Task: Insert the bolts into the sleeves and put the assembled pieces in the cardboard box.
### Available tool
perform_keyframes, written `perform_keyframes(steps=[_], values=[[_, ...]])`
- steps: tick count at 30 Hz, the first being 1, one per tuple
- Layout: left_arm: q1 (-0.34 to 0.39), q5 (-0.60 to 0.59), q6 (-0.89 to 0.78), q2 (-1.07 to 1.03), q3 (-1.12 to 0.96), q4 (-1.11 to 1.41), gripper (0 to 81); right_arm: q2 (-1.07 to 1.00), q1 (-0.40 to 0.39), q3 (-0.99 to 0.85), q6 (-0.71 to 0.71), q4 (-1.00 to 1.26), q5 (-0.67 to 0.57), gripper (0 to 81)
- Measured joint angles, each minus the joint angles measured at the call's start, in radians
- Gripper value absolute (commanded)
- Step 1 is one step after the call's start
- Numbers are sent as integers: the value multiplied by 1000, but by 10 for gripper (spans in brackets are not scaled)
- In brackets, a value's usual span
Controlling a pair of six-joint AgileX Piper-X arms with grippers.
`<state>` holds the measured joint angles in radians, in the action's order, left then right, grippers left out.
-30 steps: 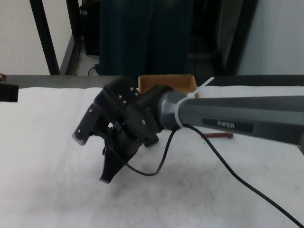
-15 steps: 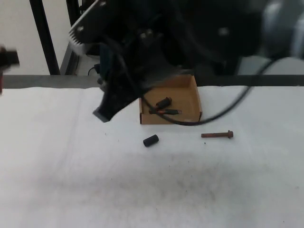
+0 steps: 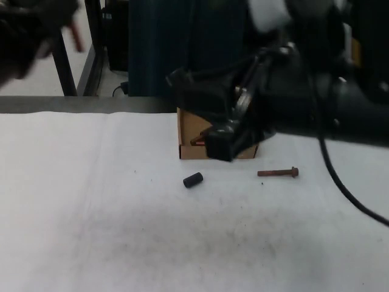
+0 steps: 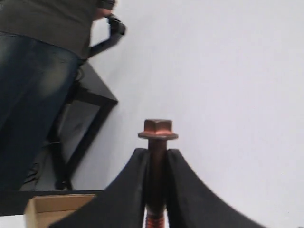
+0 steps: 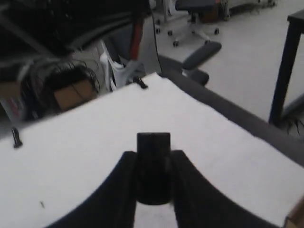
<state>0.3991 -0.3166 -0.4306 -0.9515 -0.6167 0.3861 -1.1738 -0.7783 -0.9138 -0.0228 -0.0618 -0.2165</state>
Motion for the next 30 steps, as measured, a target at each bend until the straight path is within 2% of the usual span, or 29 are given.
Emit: perform_keyframes(steps=[4, 12, 19, 25, 30], values=[[90, -12, 96, 2, 29, 64, 8, 43, -1, 182, -20, 276, -67, 3], [109, -14, 127, 17, 87, 135, 8, 44, -1, 424, -30, 543, -97, 3], [113, -16, 93, 43, 135, 182, 8, 44, -1, 445, -36, 609, -97, 3], [126, -14, 79, 75, 149, 310, 8, 20, -4, 424, -96, 663, -76, 3], [173, 11, 79, 75, 219, 342, 8, -20, -30, 418, -107, 724, -73, 3]])
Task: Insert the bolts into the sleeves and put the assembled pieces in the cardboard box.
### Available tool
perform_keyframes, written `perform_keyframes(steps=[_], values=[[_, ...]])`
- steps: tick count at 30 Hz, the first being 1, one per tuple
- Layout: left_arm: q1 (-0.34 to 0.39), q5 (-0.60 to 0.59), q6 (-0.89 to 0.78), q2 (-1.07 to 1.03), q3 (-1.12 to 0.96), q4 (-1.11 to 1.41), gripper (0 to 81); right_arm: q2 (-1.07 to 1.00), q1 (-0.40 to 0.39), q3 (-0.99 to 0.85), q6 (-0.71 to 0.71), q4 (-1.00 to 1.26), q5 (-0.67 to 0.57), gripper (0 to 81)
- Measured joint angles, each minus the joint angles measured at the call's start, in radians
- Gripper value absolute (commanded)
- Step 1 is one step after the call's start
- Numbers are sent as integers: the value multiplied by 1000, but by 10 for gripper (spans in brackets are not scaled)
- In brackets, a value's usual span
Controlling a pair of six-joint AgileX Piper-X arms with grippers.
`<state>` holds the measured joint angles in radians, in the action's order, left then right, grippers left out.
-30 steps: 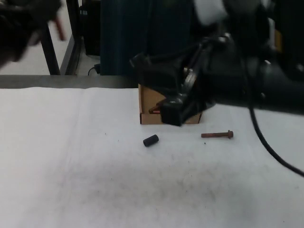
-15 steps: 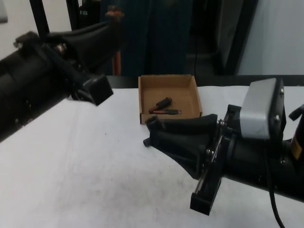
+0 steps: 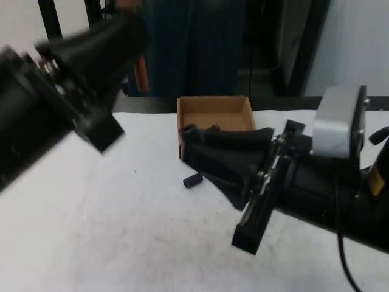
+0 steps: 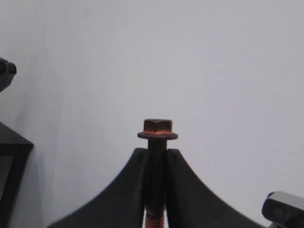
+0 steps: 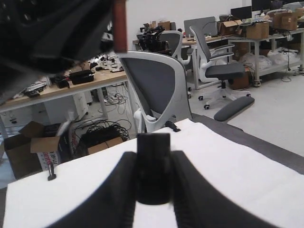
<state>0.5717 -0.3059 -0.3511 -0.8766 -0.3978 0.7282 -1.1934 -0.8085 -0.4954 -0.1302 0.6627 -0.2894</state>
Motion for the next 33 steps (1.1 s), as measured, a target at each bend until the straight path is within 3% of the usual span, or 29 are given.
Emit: perform_keyframes(steps=[33], values=[[42, 39, 38, 0, 36, 86, 8, -74, -70, -6, -2, 190, 41, 3]])
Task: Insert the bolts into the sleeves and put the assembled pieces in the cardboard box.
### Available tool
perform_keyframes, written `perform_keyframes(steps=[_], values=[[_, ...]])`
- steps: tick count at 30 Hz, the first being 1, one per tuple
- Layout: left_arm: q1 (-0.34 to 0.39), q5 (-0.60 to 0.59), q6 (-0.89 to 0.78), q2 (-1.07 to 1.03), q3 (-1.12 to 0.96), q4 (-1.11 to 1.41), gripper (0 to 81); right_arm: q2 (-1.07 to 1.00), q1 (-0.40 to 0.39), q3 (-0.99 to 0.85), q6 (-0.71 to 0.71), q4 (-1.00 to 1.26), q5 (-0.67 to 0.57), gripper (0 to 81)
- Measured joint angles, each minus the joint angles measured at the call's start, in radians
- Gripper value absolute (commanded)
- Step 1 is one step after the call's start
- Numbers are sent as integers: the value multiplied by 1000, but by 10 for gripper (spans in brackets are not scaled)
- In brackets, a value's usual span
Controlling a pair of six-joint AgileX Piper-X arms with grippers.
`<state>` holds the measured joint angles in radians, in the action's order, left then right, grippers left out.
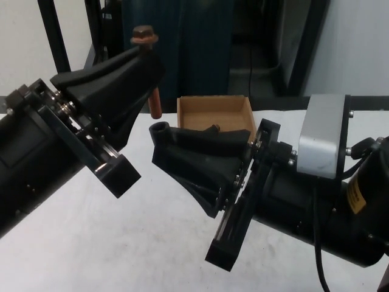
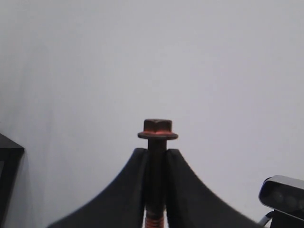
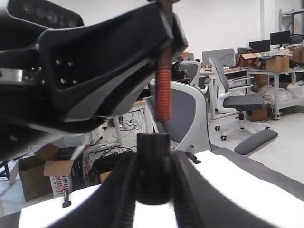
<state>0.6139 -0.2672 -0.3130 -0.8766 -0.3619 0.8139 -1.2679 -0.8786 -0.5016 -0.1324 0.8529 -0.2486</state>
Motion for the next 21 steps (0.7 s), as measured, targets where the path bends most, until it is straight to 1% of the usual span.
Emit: perform_keyframes(steps=[6, 14, 21], values=[[2, 0, -3, -10, 0, 0, 8, 0, 0, 0, 0, 8, 3, 3], [7, -3, -41, -12, 0, 2, 8, 0, 0, 0, 19, 7, 45, 3], [58, 0, -75, -12, 0, 12, 8, 0, 0, 0, 24, 7, 88, 3]])
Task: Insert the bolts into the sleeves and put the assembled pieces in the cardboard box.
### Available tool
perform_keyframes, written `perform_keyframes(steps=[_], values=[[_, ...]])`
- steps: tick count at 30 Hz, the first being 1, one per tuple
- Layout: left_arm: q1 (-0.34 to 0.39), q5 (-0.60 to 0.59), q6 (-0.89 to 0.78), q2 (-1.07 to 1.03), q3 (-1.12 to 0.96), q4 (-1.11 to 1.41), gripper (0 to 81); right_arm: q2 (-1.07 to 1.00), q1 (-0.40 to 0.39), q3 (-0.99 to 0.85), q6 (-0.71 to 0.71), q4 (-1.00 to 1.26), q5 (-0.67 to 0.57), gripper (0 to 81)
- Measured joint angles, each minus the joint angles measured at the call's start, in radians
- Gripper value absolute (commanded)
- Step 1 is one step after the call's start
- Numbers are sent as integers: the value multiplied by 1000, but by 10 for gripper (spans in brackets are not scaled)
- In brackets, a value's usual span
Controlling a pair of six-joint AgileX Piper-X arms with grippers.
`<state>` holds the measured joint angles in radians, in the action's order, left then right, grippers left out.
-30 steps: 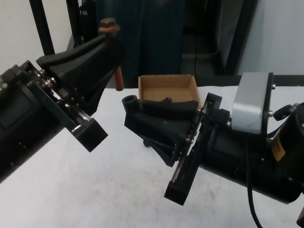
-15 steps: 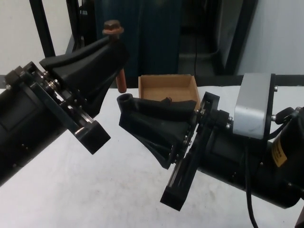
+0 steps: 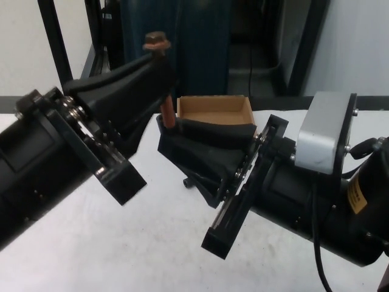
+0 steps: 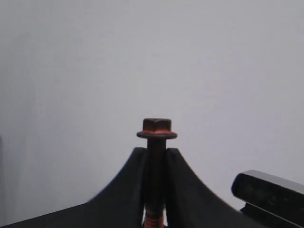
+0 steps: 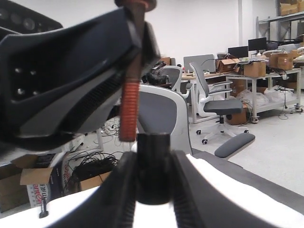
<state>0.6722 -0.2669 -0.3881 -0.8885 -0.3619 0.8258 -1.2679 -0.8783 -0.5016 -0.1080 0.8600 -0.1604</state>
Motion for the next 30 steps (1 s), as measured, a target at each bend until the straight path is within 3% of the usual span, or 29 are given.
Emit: perform_keyframes(steps=[17, 30], values=[[25, 60, 146, 0, 22, 2, 8, 0, 0, 0, 3, 0, 18, 3], [25, 102, 187, -17, 22, 36, 8, 0, -42, 0, -5, 0, -7, 3]])
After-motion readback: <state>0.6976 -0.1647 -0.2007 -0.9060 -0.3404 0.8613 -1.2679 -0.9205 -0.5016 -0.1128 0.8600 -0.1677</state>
